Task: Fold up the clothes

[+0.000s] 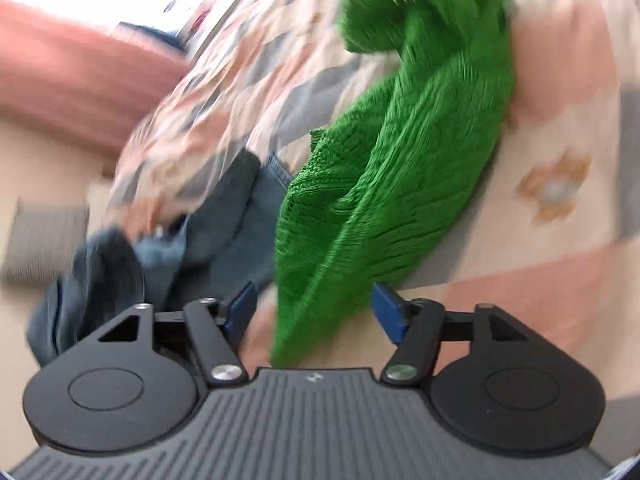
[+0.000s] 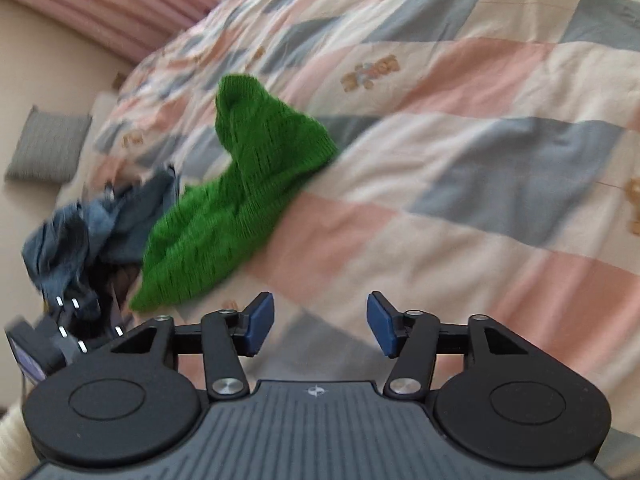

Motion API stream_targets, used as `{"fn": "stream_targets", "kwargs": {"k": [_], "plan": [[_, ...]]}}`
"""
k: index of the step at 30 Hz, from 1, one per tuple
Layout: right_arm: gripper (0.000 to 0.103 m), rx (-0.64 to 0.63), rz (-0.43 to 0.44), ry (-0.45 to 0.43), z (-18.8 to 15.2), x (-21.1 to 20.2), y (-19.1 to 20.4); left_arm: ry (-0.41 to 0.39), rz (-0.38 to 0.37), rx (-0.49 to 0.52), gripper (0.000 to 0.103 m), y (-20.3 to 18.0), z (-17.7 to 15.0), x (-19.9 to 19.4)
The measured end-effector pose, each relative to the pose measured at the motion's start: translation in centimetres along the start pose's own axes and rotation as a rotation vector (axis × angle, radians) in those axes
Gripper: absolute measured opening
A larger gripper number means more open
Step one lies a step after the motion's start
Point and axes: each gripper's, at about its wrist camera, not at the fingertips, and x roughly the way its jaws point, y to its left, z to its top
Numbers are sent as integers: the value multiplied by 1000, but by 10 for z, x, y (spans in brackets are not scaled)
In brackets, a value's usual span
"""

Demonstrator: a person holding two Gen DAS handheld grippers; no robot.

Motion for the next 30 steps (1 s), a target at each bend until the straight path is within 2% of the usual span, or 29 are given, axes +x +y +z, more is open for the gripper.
{"fn": "stream_targets", "kwargs": {"k": [6, 10, 12, 15, 16, 17, 18, 19, 22, 25, 30], "plan": [[59, 302, 155, -198, 25, 95, -8, -95, -51, 195, 65, -10, -31, 50], [57, 416, 103, -237, 33, 146, -25, -148, -86, 231, 63, -18, -55, 80], [50, 446, 105, -270, 37, 160, -35, -160, -90, 235, 59, -23, -64, 93], [45, 458, 122, -282, 43, 176, -39, -180, -79, 238, 47, -33, -71, 112], [41, 450, 133, -270, 46, 181, -37, -181, -82, 237, 39, -34, -71, 115], [23, 443, 144, -257, 48, 187, -35, -179, -83, 237, 29, -36, -70, 117], [7, 436, 158, -247, 51, 190, -33, -176, -88, 237, 23, -36, -69, 117], [8, 434, 172, -250, 53, 190, -31, -176, -97, 237, 16, -36, -68, 116], [7, 411, 213, -326, 52, 167, -23, -179, -130, 201, 13, -26, -63, 104], [7, 449, 345, -411, 46, 126, -22, -183, -212, 77, 12, -3, -48, 78], [6, 498, 540, -542, 51, 47, -32, -247, -344, -152, 12, 33, -7, 7]]}}
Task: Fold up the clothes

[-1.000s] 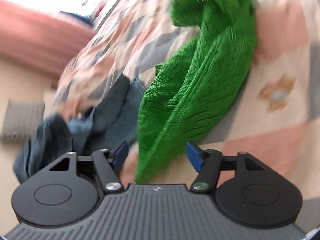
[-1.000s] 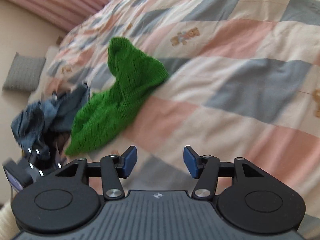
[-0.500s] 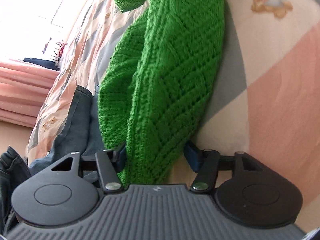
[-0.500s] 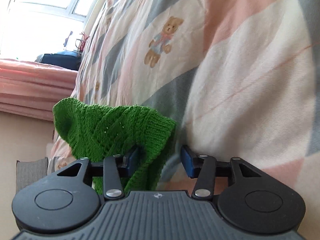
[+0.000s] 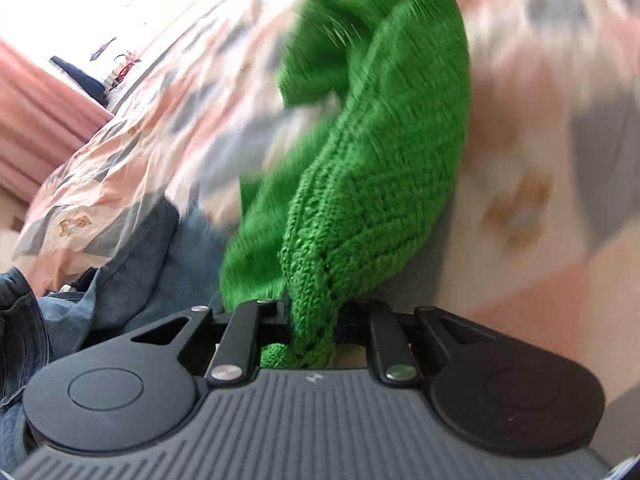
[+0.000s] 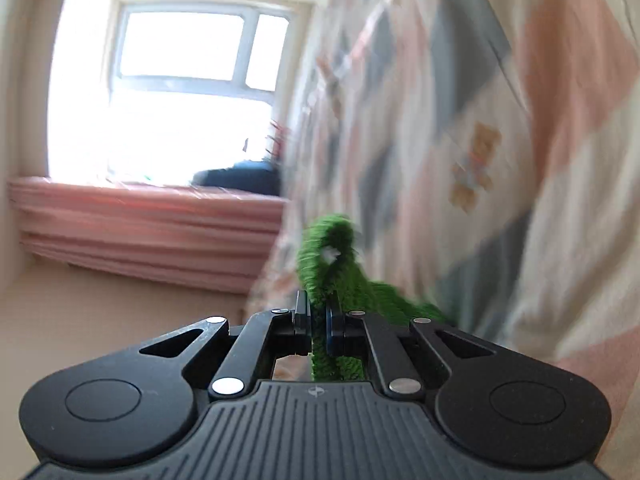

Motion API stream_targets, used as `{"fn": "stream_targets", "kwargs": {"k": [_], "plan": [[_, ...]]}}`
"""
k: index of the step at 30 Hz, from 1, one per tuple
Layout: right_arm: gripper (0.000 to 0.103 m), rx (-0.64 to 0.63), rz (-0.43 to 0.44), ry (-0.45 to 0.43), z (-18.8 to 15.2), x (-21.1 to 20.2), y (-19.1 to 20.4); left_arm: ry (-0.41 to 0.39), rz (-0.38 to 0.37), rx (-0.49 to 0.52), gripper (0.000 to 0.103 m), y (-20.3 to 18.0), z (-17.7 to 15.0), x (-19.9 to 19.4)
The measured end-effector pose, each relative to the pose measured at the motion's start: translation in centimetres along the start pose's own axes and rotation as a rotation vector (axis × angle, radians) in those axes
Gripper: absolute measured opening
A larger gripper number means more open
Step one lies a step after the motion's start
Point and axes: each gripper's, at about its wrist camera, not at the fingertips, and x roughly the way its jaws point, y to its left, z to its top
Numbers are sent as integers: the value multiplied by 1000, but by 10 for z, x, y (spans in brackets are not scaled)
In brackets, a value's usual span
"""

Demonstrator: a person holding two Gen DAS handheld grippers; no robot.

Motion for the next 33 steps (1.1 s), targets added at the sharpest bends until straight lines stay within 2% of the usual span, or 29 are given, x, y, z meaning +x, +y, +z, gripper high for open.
{"fn": "stream_targets", "kwargs": {"k": [2, 6, 10, 15, 17, 19, 21, 23, 25, 26, 27, 28, 30, 32, 33], "plan": [[7, 3, 67, -41, 24, -28, 19, -53, -37, -98, 12, -5, 26, -31], [7, -55, 145, -105, 85, -90, 64, -169, -122, -276, 12, -26, 77, -94], [7, -212, 187, -120, 148, -136, 138, -295, -217, -411, 11, -67, 127, -150], [7, -470, 185, -63, 195, -142, 264, -443, -345, -630, 11, -104, 166, -199], [7, -580, 146, -13, 193, -119, 303, -465, -361, -722, 11, -110, 170, -205], [7, -652, 95, 39, 177, -83, 322, -448, -357, -830, 11, -114, 167, -199], [7, -690, 28, 110, 156, -35, 322, -405, -363, -950, 11, -109, 152, -178], [11, -736, -51, 202, 126, 26, 305, -347, -333, -1043, 12, -102, 131, -151], [32, -745, -125, 321, 92, 87, 270, -259, -280, -1115, 13, -95, 104, -115], [37, -743, -169, 376, 73, 111, 245, -194, -263, -1144, 16, -92, 87, -93], [38, -732, -221, 409, 56, 127, 217, -116, -247, -1168, 18, -89, 69, -70], [40, -713, -269, 435, 44, 138, 191, -49, -235, -1191, 19, -87, 51, -49], [41, -663, -287, 479, 29, 135, 139, 66, -217, -1220, 20, -84, 16, -15], [48, -617, -304, 505, 31, 105, 85, 164, -200, -1214, 20, -87, -13, 5], [48, -603, -328, 516, 36, 87, 59, 190, -212, -1209, 20, -90, -24, 10]]}}
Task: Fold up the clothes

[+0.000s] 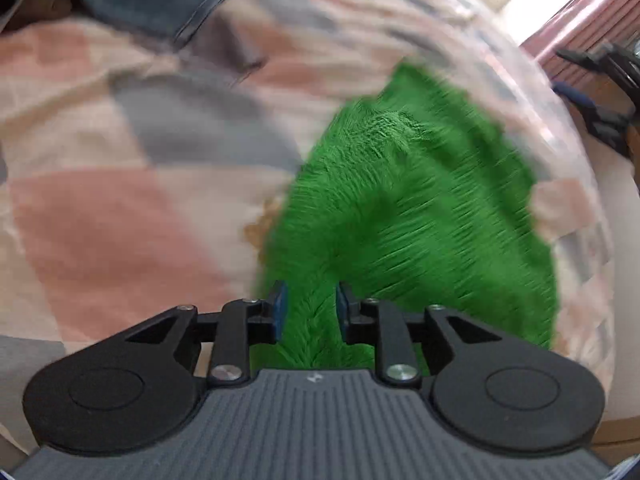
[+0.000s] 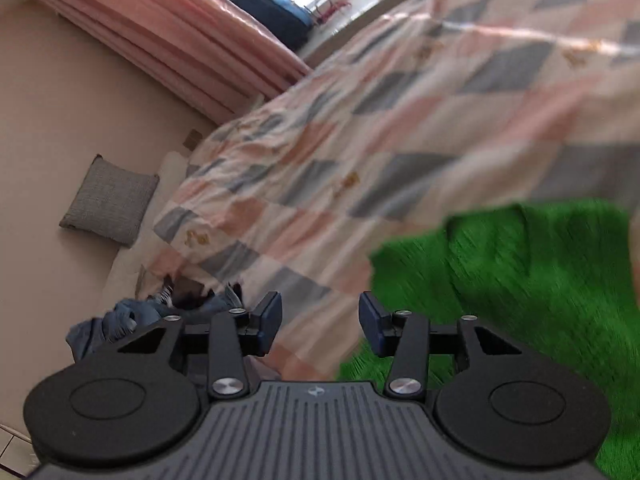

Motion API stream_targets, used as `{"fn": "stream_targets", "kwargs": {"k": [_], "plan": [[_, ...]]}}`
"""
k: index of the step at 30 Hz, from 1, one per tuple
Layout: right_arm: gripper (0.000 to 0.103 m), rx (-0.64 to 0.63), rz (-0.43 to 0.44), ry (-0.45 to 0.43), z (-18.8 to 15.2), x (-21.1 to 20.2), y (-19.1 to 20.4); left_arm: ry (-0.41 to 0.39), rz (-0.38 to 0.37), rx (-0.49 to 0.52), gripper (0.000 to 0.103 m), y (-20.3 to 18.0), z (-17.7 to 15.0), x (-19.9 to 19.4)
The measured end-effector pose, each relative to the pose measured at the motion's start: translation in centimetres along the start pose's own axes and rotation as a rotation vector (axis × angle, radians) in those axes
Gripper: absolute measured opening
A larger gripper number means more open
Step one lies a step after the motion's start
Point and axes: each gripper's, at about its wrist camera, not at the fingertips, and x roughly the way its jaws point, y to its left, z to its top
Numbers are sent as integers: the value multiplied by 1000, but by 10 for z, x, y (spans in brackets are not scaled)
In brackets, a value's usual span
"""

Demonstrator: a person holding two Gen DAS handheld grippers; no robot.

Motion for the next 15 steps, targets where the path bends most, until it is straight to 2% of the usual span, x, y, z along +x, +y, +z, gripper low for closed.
{"fn": "stream_targets", "kwargs": {"k": [3, 5, 7, 11, 15], "plan": [[50, -3, -78, 18, -53, -38, -62, 59, -13, 34, 22, 15, -11, 8], [50, -14, -121, 9, -85, -72, -95, 86, -38, 66, 36, 15, -15, 11], [50, 7, -141, -12, -109, -108, -126, 111, -70, 91, 39, 14, -17, 17], [55, 104, -195, -55, -141, -173, -165, 128, -97, 101, 46, 11, -14, 26], [57, 145, -228, -76, -166, -203, -188, 105, -128, 130, 55, 7, -15, 33]]}}
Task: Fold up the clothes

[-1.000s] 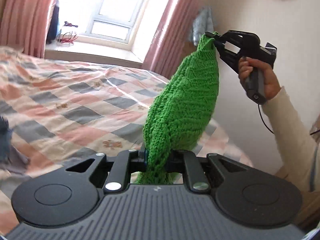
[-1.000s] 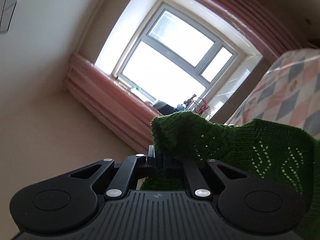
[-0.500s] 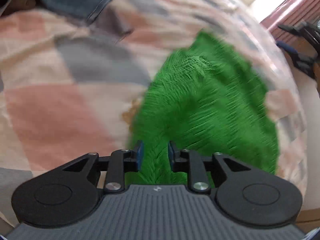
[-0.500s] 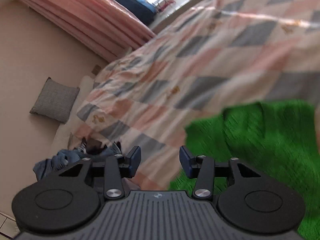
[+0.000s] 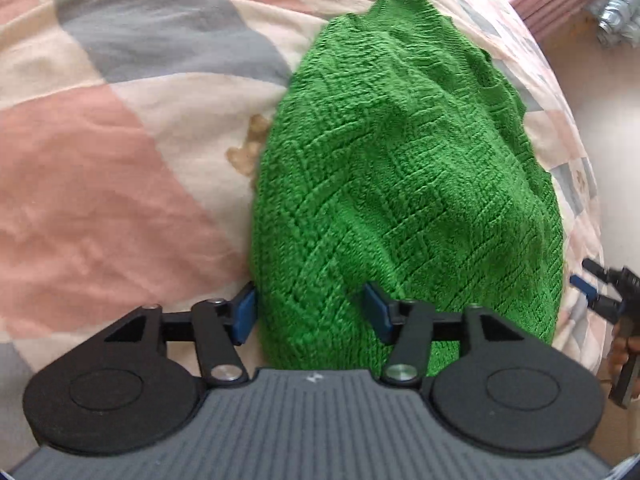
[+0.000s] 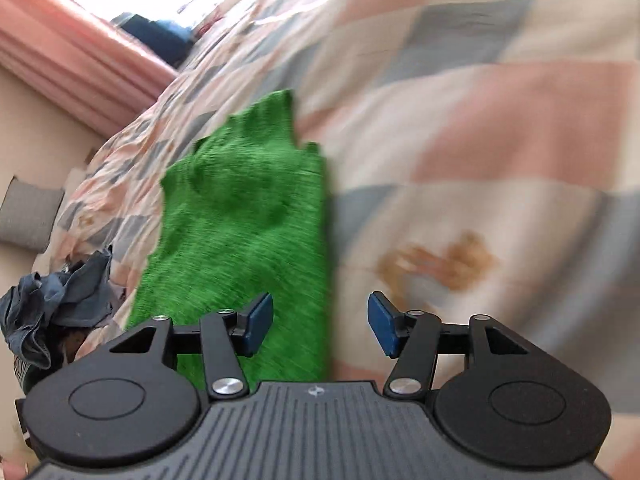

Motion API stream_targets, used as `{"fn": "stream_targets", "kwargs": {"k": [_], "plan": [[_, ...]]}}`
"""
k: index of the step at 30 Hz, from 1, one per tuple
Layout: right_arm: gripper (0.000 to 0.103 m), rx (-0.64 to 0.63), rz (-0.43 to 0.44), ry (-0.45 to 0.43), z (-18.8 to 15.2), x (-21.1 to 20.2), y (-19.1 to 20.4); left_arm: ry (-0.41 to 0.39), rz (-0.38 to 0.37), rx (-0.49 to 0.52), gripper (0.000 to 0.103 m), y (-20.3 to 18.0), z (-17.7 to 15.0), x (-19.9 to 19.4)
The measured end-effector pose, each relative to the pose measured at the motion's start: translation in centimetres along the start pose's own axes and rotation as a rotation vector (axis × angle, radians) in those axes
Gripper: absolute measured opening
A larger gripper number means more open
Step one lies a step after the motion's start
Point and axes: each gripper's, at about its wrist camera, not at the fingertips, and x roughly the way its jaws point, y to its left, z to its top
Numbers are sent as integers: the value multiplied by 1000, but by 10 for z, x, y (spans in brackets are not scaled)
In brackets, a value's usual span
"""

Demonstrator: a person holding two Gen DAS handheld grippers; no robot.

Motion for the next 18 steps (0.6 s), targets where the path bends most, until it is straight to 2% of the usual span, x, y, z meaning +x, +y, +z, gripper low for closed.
{"fn": "stream_targets", "kwargs": {"k": [6, 11, 15, 18], "plan": [[62, 34, 99, -8, -22, 12, -23, -103, -57, 11, 62, 7, -15, 8], [70, -8, 195, -31, -31, 29, -28, -184, -127, 38, 68, 13, -23, 9], [71, -36, 242, -69, -39, 28, -30, -211, -187, 86, 70, 20, -20, 12], [70, -85, 251, -90, -47, 25, -30, -214, -226, 130, 75, 23, -18, 13]]}}
